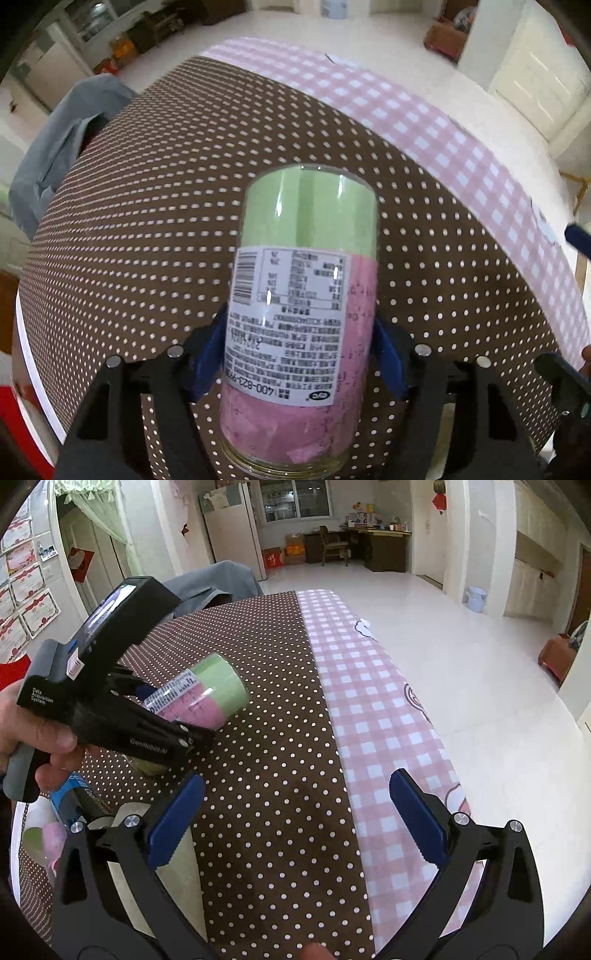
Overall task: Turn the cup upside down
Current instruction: 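Lift the pink container with the left tool and rotate it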
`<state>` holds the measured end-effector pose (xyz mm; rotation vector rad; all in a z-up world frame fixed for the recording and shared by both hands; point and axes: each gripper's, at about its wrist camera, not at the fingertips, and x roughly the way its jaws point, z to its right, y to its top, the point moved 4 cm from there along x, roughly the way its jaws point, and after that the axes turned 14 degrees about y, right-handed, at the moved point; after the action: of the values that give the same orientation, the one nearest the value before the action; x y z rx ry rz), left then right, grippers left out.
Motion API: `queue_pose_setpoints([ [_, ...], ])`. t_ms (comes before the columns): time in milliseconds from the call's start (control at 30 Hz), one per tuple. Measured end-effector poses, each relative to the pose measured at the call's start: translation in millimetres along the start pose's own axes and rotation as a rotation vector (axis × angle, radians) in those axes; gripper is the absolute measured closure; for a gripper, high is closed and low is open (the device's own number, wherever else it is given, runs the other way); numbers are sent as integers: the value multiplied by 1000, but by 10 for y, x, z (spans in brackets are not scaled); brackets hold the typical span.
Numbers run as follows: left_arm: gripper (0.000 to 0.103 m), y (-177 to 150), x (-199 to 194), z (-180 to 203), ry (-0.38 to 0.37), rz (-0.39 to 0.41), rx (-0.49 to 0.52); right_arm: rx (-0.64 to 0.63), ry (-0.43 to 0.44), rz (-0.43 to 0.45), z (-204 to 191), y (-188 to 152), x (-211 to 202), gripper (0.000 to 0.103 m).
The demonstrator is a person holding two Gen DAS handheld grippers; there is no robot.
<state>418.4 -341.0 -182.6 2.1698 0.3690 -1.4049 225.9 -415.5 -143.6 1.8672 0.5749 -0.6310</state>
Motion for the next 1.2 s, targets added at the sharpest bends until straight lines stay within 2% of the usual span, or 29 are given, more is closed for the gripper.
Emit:
queue_pose_setpoints([
  [300, 34, -322, -682, -278, 26, 102, -140, -19, 26, 63, -256, -54, -355, 5],
  [400, 34, -643, -1037, -299, 16, 139, -188, -32, 37, 85, -384, -115, -501, 5],
  [600, 34, -1302, -1480, -247, -5, 206, -259, -59, 73, 121, -652, -364, -764, 5],
  [900, 34, -2255, -1633, 185, -74, 240, -375, -92, 112, 124, -879, -863, -978, 5],
  [1200, 34, -2743, -1461, 669, -161, 212, -470, -91, 112, 114, -925, -1184, -1081, 5],
])
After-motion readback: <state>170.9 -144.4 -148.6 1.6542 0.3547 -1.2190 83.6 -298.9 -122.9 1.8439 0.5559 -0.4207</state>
